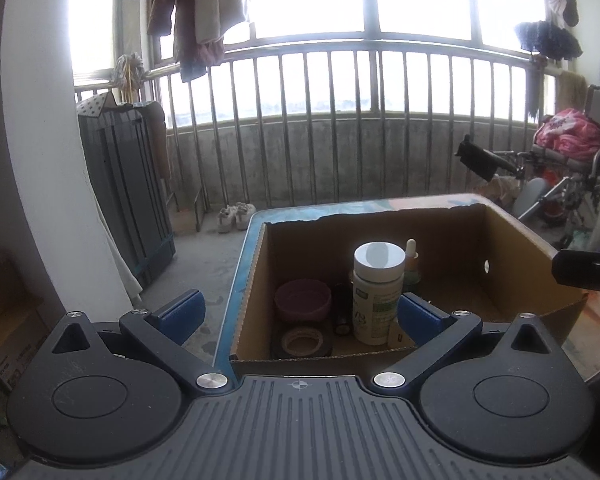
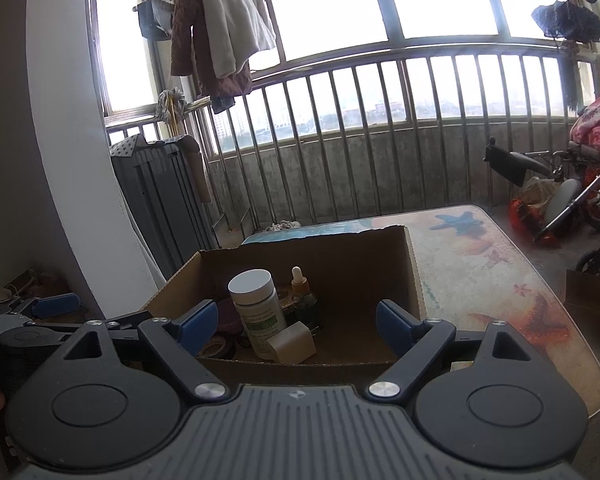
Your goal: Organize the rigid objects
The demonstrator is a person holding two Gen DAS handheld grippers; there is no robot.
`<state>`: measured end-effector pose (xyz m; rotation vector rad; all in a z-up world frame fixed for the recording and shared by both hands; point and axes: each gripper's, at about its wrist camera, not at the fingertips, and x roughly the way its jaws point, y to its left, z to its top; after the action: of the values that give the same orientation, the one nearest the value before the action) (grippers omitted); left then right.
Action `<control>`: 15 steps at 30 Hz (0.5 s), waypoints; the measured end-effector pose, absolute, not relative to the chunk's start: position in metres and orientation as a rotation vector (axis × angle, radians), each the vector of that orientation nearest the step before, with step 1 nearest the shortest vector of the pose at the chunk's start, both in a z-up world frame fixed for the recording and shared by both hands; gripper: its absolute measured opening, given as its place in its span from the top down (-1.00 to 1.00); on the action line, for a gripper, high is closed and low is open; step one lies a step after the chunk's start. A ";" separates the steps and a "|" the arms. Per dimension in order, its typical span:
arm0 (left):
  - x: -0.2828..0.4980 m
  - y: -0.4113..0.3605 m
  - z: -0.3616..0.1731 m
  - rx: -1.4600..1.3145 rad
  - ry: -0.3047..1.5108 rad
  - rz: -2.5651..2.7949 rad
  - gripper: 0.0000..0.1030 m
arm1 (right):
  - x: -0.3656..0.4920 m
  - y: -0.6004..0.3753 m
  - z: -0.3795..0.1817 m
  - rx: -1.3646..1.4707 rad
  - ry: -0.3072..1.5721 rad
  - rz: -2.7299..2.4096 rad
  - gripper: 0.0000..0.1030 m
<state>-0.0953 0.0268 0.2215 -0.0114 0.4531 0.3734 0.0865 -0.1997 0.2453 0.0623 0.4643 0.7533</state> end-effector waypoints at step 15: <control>-0.089 -0.002 0.218 -0.001 0.456 0.293 -0.99 | 0.090 -0.211 0.243 0.096 0.475 0.731 -0.73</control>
<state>-0.0888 -0.0019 0.2184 -0.0010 0.4560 0.2926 0.0900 -0.2108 0.2432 0.0957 0.4752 0.7306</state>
